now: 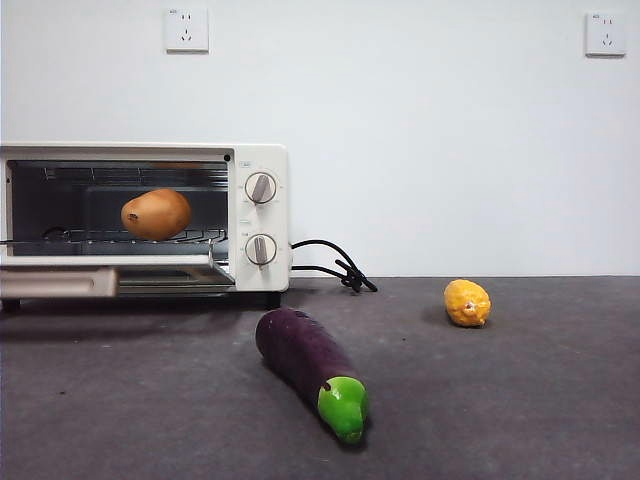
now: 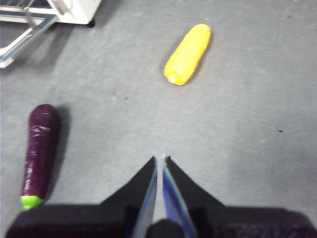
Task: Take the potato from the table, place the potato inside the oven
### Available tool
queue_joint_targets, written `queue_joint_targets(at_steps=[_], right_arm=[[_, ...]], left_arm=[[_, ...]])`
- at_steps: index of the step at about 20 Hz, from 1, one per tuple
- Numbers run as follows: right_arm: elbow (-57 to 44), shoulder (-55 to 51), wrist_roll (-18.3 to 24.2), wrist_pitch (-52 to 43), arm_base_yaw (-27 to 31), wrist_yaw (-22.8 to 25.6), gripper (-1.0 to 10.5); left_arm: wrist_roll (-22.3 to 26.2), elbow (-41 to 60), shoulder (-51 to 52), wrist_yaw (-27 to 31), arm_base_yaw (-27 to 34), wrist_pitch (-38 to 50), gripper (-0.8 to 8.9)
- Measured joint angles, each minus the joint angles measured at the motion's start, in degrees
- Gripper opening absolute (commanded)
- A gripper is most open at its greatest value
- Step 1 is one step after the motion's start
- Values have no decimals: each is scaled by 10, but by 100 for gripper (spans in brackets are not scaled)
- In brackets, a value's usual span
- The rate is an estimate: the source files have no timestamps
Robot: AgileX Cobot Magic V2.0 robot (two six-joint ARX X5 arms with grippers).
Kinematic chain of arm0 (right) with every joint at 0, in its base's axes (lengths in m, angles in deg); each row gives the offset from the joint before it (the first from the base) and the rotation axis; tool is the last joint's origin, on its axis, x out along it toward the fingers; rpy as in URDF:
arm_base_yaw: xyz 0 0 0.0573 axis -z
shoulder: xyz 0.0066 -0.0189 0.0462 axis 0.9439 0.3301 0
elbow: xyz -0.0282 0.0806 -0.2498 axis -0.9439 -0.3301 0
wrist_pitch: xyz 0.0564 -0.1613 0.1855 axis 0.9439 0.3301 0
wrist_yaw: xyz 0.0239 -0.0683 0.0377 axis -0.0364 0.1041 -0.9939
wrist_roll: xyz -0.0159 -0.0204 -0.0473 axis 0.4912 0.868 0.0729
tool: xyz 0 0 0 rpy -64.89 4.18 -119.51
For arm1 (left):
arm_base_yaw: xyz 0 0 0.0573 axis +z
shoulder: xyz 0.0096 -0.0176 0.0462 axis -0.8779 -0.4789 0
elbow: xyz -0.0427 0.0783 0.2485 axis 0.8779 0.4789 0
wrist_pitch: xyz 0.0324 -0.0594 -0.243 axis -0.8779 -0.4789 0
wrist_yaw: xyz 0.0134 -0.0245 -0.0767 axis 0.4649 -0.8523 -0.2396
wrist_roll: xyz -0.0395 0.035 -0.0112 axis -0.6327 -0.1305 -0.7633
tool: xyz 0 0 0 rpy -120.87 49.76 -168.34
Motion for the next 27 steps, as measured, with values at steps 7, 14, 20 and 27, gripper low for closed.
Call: queue_joint_targets(at_steps=[7,14,20,27], right_arm=[[0,0,-6,-1,0,-12,29],[0,0,-16,-16,0,-12,29],[0,0,-21,-16,0,-12,30],[0,0,-25,-25,0,-12,30]], left_arm=[[-19,-21,0,-24,-5,-2,-9],[-35,-62,0,-53,-11,-2,-9],[-51,-108,0,-54,-27,-3,-8],[-60,-191,0,-45,-52,-7,-8]])
